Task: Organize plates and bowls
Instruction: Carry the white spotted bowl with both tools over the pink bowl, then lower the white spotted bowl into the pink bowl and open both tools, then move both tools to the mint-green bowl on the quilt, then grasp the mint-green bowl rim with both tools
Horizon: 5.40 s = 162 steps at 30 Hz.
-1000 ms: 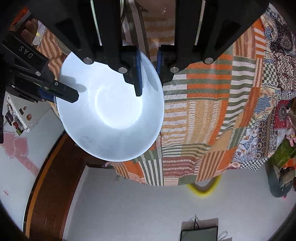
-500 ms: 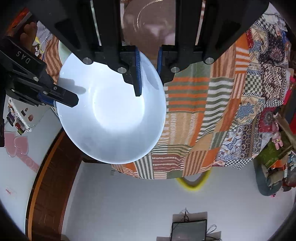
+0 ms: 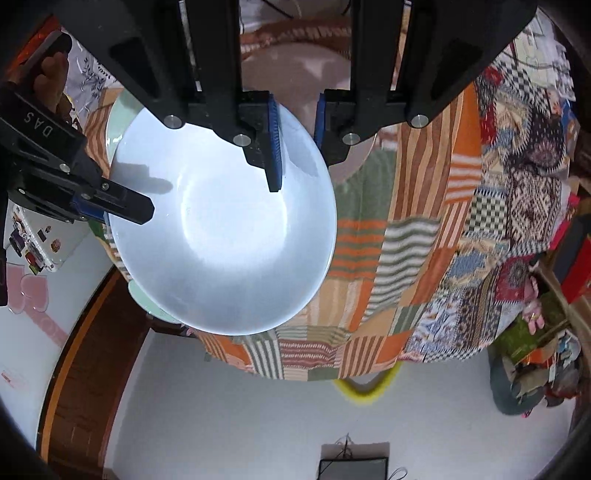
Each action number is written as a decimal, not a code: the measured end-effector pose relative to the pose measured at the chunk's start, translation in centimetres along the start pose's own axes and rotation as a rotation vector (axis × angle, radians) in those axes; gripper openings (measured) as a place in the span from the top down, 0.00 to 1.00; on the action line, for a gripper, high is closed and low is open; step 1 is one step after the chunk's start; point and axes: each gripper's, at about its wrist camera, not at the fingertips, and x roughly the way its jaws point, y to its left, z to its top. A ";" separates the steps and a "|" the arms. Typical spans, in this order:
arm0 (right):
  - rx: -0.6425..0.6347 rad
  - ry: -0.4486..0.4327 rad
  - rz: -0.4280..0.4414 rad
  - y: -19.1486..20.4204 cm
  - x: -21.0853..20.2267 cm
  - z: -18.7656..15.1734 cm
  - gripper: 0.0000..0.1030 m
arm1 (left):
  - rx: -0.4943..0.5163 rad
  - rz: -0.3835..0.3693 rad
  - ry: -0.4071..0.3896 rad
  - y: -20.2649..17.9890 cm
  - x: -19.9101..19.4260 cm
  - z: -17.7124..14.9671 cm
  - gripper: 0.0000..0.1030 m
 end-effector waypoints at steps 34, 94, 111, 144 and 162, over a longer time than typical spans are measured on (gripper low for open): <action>-0.022 0.257 0.024 3.6 7.2 -5.9 0.82 | -0.046 0.071 0.197 4.9 6.5 -6.6 0.84; 0.021 -0.062 -0.200 -4.9 -3.5 -2.0 0.30 | 0.090 -0.037 -0.111 -6.1 -0.5 2.9 0.44; 0.253 -0.157 -0.323 -19.1 -6.6 1.2 0.27 | 0.183 -0.111 -0.143 -15.4 5.9 11.6 0.12; 0.275 0.085 -0.165 -25.5 3.9 1.7 0.87 | 0.137 -0.110 0.151 -16.3 24.3 14.2 0.52; 0.283 0.100 -0.121 -22.5 3.3 0.9 0.87 | 0.101 -0.152 0.230 -15.4 23.3 12.3 0.89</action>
